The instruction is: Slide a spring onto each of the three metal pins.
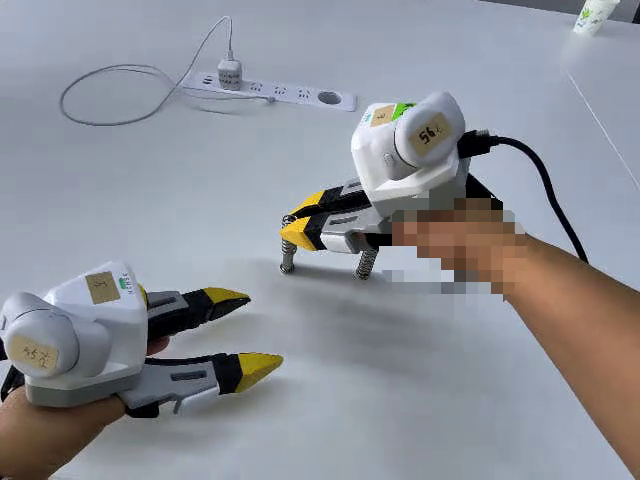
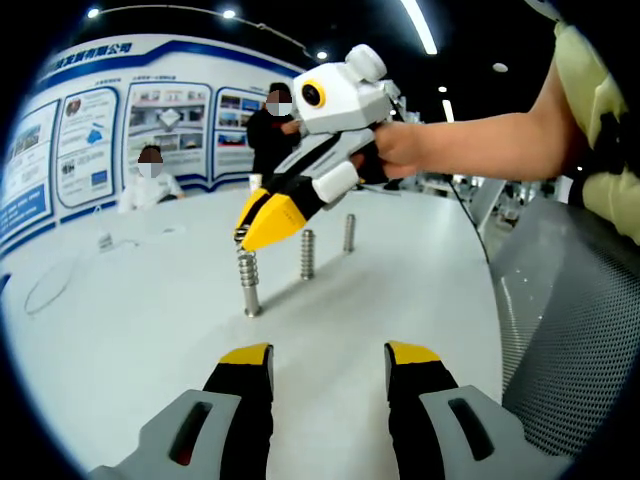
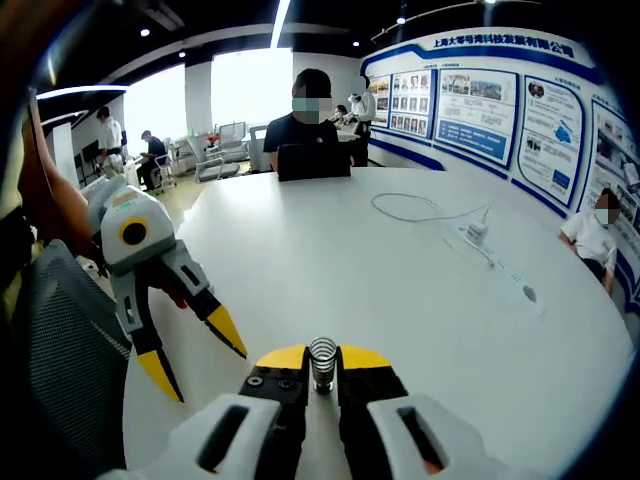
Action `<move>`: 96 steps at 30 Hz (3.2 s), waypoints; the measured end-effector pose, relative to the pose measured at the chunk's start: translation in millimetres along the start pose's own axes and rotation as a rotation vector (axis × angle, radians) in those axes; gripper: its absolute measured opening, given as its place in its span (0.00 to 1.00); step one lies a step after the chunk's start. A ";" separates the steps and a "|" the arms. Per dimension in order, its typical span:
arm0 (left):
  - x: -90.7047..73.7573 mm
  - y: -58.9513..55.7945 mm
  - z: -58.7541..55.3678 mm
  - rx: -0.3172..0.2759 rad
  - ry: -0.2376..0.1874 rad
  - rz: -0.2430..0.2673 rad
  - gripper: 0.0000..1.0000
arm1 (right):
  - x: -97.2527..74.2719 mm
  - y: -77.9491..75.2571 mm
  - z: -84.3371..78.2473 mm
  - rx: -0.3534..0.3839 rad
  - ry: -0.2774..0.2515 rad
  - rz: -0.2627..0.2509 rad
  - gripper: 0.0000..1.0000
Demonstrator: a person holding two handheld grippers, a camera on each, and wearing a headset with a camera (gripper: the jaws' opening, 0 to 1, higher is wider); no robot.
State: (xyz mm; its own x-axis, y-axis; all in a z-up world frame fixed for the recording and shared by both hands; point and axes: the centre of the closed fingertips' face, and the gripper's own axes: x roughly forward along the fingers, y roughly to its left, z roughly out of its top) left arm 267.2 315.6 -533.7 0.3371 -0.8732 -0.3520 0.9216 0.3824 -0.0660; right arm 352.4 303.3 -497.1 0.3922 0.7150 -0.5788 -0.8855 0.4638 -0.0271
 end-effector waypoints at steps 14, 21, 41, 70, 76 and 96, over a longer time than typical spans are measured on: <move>-0.1 2.1 -1.9 -0.006 0.002 0.006 0.46 | 7.7 2.0 -14.3 0.008 0.034 -0.012 0.12; -1.0 2.5 -2.5 -0.006 0.003 0.010 0.46 | 8.9 2.6 -18.9 0.017 0.048 -0.023 0.12; -1.5 2.9 -0.9 -0.005 0.004 0.008 0.46 | 13.2 -2.4 -32.8 0.021 0.086 -0.036 0.12; 0.7 2.5 4.5 -0.001 -0.002 0.010 0.47 | -8.6 3.9 -49.6 0.072 0.076 -0.070 0.19; 2.4 2.2 4.7 -0.001 -0.003 0.009 0.48 | -15.0 8.7 -53.3 0.079 0.072 -0.076 0.20; 4.0 2.3 7.0 0.002 -0.003 0.014 0.50 | -33.6 21.2 -66.0 0.104 0.062 -0.090 0.21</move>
State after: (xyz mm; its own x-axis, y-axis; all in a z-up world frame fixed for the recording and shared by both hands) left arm 272.1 310.8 -528.7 0.3509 -0.8685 -0.3502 0.9172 0.3942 -0.0586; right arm 304.0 254.6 -532.1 0.4497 0.6358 -0.6273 -0.8155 0.5787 0.0018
